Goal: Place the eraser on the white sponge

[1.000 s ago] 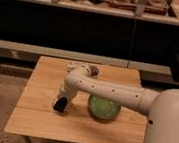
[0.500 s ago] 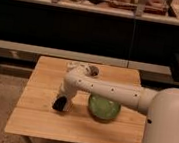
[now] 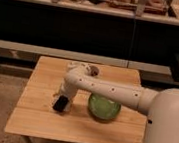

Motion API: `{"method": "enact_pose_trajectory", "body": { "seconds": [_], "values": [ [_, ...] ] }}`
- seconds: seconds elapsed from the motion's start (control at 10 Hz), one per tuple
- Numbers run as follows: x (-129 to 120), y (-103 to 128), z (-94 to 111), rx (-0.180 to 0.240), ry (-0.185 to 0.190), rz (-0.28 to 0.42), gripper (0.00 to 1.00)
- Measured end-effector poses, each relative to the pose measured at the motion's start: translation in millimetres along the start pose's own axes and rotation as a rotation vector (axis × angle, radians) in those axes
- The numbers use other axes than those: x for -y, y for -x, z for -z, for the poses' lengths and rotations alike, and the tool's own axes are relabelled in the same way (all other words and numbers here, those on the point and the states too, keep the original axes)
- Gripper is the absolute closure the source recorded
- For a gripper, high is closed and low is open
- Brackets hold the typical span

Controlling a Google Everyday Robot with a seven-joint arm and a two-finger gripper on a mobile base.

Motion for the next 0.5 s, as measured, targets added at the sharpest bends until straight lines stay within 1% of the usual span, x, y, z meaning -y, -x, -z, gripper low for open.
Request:
{"method": "enact_pose_trajectory", "body": {
  "seconds": [0.1,0.2,0.3,0.5],
  "values": [
    [2.0,-1.2,3.2,0.008,-0.024,-0.025,0.34],
    [5.2,-7.3,13.1,0.015,-0.082,-0.094,0.34],
    [5.6,-9.6,16.9,0.017,-0.103,-0.122,0.34],
    [8.3,-8.5,16.1,0.019,-0.104,-0.118,0.34]
  ]
}}
